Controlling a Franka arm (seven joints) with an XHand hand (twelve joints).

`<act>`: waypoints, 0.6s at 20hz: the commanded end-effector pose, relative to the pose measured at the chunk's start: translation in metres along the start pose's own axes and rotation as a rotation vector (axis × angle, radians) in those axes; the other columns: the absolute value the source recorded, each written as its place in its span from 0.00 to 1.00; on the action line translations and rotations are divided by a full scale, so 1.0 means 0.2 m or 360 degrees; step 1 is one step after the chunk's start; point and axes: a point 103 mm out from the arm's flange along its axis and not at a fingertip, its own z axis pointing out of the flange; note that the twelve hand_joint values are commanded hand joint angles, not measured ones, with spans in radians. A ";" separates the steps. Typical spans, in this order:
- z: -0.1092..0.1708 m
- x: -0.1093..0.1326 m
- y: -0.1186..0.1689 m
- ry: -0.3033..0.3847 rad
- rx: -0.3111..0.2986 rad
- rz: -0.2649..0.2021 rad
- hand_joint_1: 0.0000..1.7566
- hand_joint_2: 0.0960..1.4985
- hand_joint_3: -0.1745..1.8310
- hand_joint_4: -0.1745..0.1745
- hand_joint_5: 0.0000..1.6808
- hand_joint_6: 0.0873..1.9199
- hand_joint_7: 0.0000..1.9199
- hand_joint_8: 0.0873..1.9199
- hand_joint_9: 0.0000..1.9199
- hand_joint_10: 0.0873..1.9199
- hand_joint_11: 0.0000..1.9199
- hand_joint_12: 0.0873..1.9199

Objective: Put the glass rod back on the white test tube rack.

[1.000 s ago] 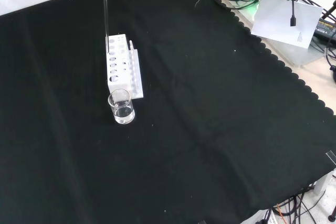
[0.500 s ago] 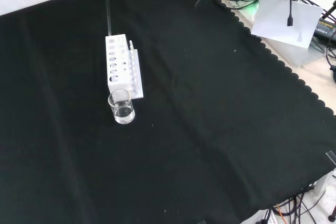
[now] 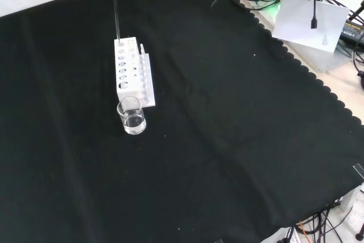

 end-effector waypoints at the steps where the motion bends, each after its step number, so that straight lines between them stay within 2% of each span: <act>1: 0.06 0.01 0.03 0.0031 0.0017 -0.0002 0.73 0.71 0.09 0.00 0.62 0.28 0.56 0.60 0.83 0.44 0.81 0.36; 12: 0.18 -0.01 0.05 0.0071 0.0065 0.0028 0.73 0.71 0.09 0.00 0.62 0.28 0.56 0.60 0.83 0.44 0.81 0.36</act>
